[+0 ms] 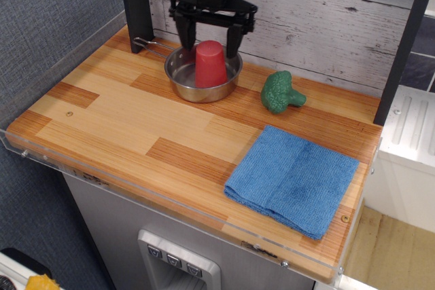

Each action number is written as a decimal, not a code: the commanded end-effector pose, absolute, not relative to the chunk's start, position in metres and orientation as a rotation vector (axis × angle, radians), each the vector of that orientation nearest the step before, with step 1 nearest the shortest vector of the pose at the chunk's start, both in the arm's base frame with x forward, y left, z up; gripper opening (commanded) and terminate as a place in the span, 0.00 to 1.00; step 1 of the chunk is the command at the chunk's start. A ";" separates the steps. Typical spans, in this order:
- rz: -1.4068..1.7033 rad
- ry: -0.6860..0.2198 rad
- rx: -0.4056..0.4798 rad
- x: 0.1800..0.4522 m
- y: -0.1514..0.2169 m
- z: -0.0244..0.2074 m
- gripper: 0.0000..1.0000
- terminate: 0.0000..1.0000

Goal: Take the plastic tumbler from the silver vessel and place it on the cloth.

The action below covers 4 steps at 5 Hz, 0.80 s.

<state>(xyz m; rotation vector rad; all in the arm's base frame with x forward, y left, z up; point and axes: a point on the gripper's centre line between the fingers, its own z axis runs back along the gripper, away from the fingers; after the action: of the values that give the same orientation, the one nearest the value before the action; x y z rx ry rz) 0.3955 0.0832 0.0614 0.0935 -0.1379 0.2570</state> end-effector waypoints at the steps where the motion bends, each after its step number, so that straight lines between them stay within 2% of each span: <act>1: 0.299 -0.156 0.092 0.405 0.103 0.065 1.00 0.00; 2: 0.299 -0.169 0.059 0.403 0.103 0.069 1.00 0.00; 3: 0.305 -0.179 0.051 0.403 0.102 0.072 0.00 0.00; 4: 0.315 -0.185 0.036 0.404 0.103 0.081 0.00 0.00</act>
<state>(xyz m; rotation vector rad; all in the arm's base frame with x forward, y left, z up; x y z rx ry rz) 0.3972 0.0946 0.0447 0.0197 -0.0820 0.3075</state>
